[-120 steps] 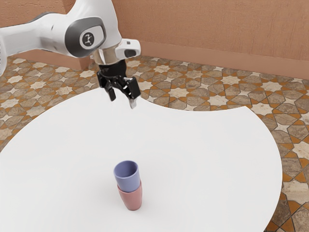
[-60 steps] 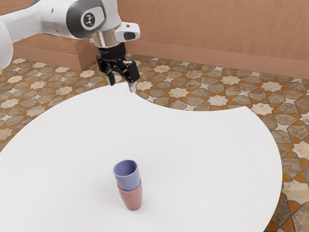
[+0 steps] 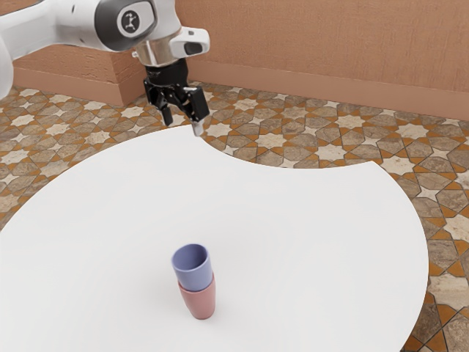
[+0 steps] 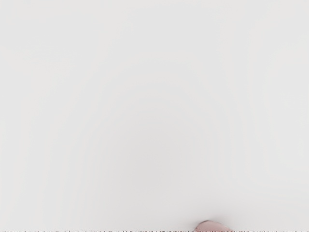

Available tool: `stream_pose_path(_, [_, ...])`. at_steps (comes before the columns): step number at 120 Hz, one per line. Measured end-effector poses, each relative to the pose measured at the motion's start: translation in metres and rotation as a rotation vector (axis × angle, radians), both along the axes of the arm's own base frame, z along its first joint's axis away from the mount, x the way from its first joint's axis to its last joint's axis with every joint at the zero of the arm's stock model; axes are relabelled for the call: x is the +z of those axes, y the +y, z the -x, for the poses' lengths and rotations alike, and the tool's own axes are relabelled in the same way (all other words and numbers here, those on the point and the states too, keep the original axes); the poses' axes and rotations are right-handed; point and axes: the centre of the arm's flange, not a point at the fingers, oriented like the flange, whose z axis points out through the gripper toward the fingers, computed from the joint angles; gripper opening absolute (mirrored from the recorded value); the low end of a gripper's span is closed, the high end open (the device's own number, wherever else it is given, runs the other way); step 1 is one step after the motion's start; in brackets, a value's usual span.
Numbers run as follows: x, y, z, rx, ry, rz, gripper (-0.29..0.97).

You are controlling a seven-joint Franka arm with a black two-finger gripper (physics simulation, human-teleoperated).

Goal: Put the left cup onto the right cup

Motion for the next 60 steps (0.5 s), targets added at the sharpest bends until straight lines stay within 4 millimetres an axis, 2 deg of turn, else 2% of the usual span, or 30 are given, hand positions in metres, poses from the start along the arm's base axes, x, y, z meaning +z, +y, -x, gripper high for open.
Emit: stream_pose_path(60, [-0.0007, 0.0003, 0.0007, -0.008, 0.007, 0.001, 0.68])
